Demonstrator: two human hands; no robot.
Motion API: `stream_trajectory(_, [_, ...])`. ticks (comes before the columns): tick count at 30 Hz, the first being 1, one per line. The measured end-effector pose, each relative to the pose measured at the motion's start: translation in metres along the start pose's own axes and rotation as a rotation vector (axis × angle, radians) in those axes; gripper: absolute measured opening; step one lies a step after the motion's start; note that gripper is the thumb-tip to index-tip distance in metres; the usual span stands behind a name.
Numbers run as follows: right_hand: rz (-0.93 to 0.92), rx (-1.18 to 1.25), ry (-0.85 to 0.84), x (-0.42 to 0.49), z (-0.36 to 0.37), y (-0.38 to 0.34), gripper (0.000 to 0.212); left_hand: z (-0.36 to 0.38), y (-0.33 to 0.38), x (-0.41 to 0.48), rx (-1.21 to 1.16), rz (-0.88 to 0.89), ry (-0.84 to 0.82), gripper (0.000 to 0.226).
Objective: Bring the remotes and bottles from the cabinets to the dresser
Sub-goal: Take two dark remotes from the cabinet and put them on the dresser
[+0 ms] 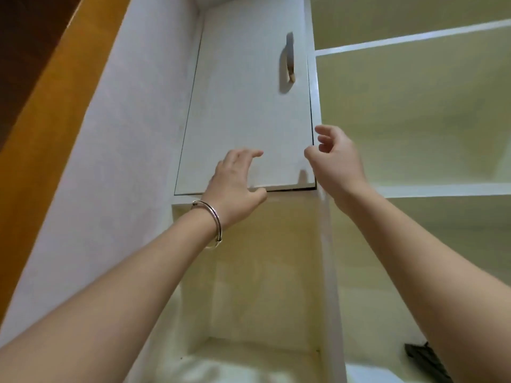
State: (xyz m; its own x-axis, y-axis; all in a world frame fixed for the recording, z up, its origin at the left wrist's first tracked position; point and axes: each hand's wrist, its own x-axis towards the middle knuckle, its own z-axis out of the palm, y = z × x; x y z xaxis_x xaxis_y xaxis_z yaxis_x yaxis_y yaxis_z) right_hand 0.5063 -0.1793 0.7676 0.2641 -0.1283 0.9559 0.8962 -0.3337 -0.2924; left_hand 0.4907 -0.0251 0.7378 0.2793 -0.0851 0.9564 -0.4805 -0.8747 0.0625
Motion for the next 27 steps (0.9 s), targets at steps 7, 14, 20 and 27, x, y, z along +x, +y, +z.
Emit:
stream_trajectory(7, [-0.003,0.044,-0.020,0.016,0.018,-0.012,0.052,0.007,0.003,0.026,0.299,0.147,-0.036,0.069])
stream_trajectory(14, [0.143,0.390,0.016,0.018,0.009,-0.042,0.043,0.000,0.018,0.023,0.342,0.231,0.049,0.071])
stream_trajectory(20, [0.116,0.498,-0.003,0.009,0.001,-0.067,0.033,-0.012,0.020,0.016,0.363,0.399,0.271,0.060])
stream_trajectory(27, [-0.128,0.674,-0.110,0.000,0.004,-0.113,0.028,-0.066,0.025,-0.009,0.323,0.429,0.460,0.051])
